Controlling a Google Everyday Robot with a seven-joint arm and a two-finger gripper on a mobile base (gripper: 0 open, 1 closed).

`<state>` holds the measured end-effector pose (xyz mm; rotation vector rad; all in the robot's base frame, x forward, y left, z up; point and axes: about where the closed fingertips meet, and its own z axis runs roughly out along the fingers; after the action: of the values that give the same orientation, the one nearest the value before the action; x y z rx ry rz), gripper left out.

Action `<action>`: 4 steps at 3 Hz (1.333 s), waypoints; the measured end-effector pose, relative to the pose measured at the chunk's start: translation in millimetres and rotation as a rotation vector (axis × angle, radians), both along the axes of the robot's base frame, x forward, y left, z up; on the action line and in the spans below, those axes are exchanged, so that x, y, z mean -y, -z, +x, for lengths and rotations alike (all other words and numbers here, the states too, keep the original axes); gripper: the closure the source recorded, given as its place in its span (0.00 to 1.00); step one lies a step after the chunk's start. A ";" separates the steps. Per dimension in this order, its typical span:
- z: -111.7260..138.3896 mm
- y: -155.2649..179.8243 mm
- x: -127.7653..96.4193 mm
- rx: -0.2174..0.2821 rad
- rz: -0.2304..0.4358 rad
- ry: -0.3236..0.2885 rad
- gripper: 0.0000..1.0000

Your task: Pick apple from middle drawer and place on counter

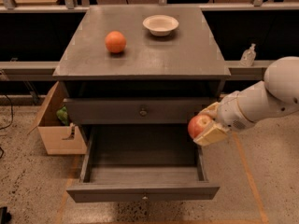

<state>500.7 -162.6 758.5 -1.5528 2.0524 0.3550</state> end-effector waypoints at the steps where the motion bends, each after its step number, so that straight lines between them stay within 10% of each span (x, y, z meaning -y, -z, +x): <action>1: 0.8 0.2 -0.2 0.003 0.000 0.001 1.00; 4: 110.0 -142.1 13.2 0.132 -0.087 0.089 1.00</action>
Offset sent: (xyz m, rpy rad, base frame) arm 0.0706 -0.0245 0.1464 -0.1150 -0.1333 -0.1254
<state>610.7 -175.8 900.6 -1.4875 2.0493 0.1276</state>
